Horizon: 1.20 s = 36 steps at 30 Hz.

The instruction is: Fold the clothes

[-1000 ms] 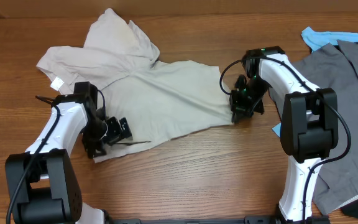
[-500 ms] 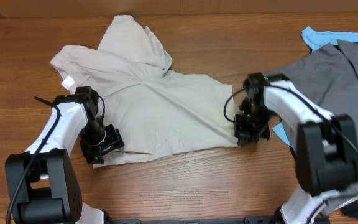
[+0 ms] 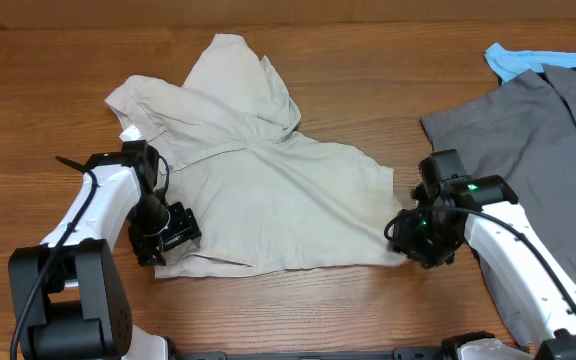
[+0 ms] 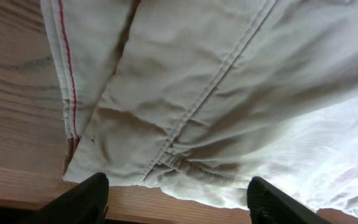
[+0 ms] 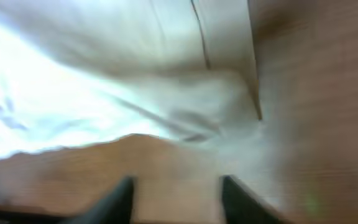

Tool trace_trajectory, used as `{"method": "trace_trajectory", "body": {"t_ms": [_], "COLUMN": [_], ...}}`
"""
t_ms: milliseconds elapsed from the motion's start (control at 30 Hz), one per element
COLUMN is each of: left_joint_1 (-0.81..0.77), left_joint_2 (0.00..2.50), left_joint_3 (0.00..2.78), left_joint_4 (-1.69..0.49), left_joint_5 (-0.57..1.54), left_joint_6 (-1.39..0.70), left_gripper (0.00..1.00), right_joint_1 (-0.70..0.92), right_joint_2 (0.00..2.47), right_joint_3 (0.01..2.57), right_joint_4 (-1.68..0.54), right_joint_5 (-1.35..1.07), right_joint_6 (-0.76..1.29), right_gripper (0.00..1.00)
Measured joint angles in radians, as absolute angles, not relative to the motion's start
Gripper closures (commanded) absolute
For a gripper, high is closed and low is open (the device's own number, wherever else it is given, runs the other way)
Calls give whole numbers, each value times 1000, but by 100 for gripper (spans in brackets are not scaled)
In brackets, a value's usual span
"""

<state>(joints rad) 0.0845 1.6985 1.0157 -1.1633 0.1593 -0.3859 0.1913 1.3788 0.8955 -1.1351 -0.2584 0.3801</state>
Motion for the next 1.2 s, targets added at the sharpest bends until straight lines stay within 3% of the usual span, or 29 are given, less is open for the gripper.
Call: {"method": "trace_trajectory", "body": {"t_ms": [100, 333, 567, 800, 1000, 1200], "left_joint_1": [85, 85, 85, 84, 84, 85], "left_joint_2": [1699, 1699, 1699, 1699, 1699, 1699], "left_joint_3": [1016, 1015, 1014, 1012, 1012, 1012], "left_joint_4": [-1155, -1126, -1106, -1092, -1078, -1077], "left_joint_5": [159, 160, 167, 171, 171, 171], "left_joint_6": [-386, -386, -386, -386, -386, -386], "left_gripper": [23, 22, 22, 23, 23, 22], "right_joint_1": [192, 192, 191, 193, 237, 315], "right_joint_2": [1379, 1393, 1785, 2212, 2343, 2357], "right_joint_3": [896, 946, 1375, 1776, 1803, 1806], "right_joint_4": [-1048, -658, -780, -737, -541, -462], "right_joint_5": [-259, -312, -453, -606, -640, -558], "right_joint_6": [384, 273, 123, 96, 130, 188], "right_gripper": [25, 26, 24, 29, 30, 41]}}
